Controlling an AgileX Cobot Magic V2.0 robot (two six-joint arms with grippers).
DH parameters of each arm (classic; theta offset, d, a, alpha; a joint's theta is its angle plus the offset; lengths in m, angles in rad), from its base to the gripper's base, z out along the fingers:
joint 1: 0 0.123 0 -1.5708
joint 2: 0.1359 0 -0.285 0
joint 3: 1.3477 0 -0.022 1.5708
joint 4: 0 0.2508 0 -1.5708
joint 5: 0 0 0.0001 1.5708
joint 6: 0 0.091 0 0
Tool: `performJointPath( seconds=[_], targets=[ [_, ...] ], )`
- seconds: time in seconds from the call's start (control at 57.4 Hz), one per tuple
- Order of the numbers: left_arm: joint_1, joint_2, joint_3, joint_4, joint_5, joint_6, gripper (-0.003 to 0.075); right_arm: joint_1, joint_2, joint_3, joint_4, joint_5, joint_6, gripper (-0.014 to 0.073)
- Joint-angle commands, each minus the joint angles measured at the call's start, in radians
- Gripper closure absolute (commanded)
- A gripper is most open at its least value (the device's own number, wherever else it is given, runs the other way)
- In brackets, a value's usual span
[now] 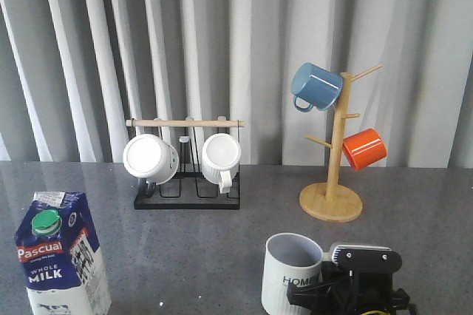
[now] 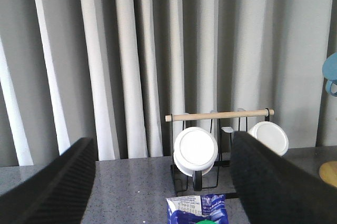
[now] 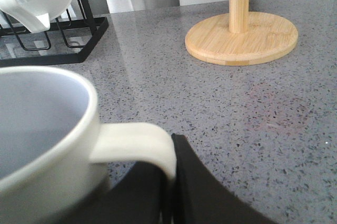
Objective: Place milk next to cup
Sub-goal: 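Grasp the white HOME mug with the right gripper and slide it toward the table center, then release the mug and withdraw the right gripper upward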
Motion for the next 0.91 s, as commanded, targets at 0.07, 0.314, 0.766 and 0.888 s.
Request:
performJointPath(
  seconds=[0.07,0.314,0.766,0.888],
  targets=[
    [-0.002,-0.003,-0.034,-0.008,-0.077,-0.002,0.0205,0.000,-0.033,-0.020,-0.041,-0.013,-0.066,0.0536],
    [-0.002,-0.003,-0.034,-0.008,-0.077,-0.002,0.0205,0.000,-0.038,-0.007,-0.061,-0.002,-0.065,0.0424],
    [-0.002,-0.003,-0.034,-0.008,-0.077,-0.002,0.0205,0.000,-0.226,0.201,-0.175,-0.060,-0.059,0.0347],
    [-0.002,-0.003,-0.034,-0.008,-0.077,-0.002,0.0205,-0.007,-0.363,0.219,-0.206,0.069,-0.107,0.0347]
  ],
)
